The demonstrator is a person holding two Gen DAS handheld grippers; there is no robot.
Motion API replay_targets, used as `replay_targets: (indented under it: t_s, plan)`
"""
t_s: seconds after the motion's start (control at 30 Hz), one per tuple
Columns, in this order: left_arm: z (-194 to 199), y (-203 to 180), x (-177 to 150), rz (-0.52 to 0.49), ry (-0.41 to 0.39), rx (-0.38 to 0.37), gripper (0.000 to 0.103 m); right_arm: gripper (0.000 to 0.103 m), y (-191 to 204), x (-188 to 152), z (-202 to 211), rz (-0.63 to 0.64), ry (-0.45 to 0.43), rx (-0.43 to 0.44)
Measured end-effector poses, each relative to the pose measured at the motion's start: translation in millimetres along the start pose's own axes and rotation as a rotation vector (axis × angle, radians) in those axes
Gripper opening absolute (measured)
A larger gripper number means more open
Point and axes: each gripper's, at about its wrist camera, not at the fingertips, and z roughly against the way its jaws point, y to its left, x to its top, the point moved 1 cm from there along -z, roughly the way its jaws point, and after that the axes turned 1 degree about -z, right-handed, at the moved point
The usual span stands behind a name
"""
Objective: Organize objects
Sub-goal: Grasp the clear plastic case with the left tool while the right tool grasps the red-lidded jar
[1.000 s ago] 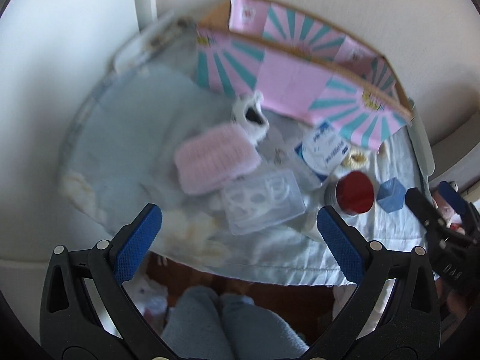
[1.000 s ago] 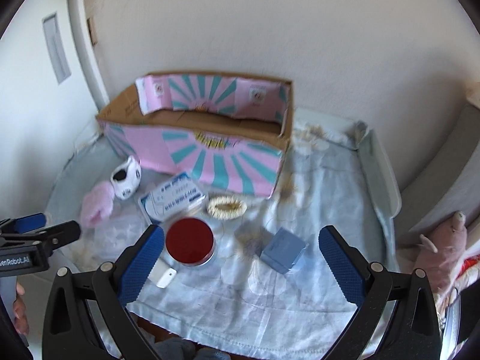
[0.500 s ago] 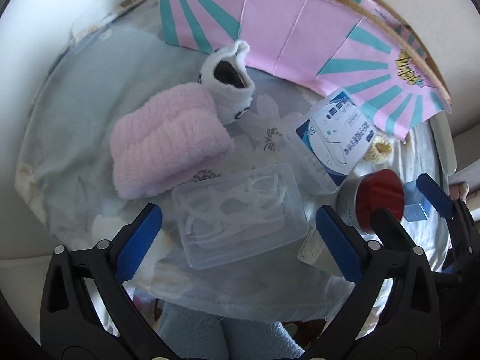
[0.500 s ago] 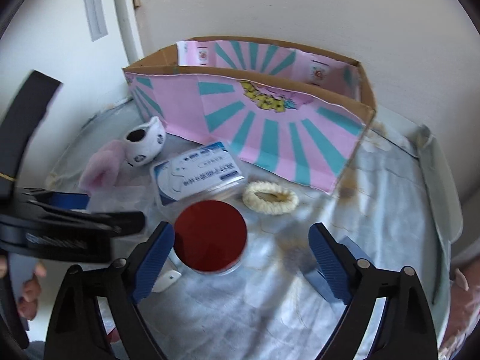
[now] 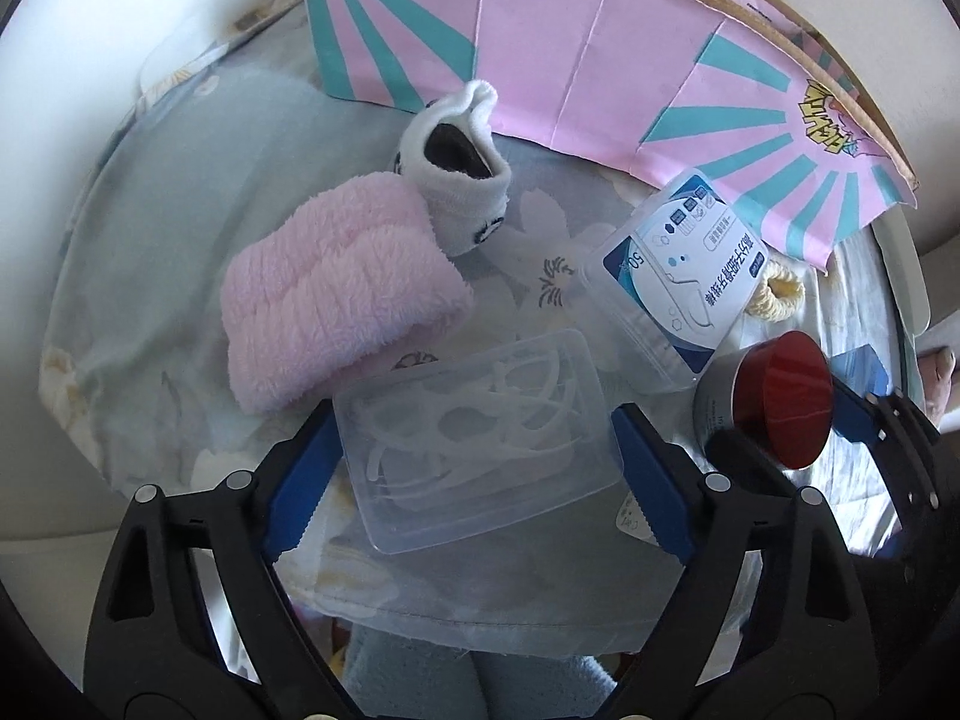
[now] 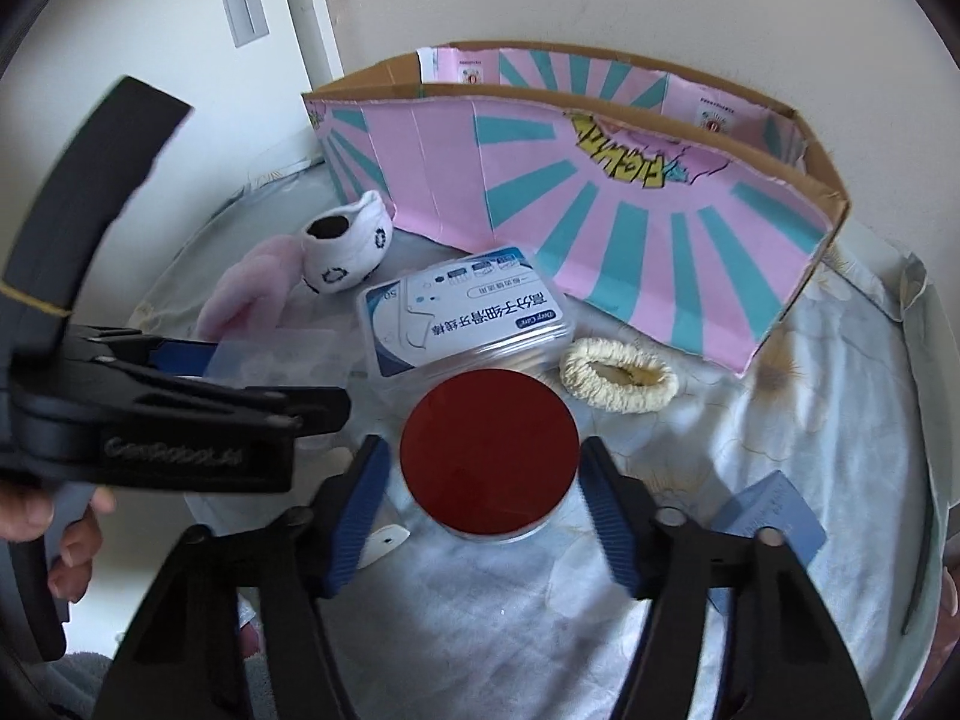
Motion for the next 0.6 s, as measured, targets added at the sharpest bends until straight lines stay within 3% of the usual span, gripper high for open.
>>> replay_targets:
  t_s: [0.3, 0.6]
  plan:
    - [27, -3, -11, -0.009, -0.047, -0.023, 0.087, 0.05, 0, 0, 17, -0.021, -0.018, -0.058]
    - [119, 2, 10, -0.064, -0.205, -0.021, 0.087, 0.05, 0, 34, 90, -0.122, -0.088, -0.158]
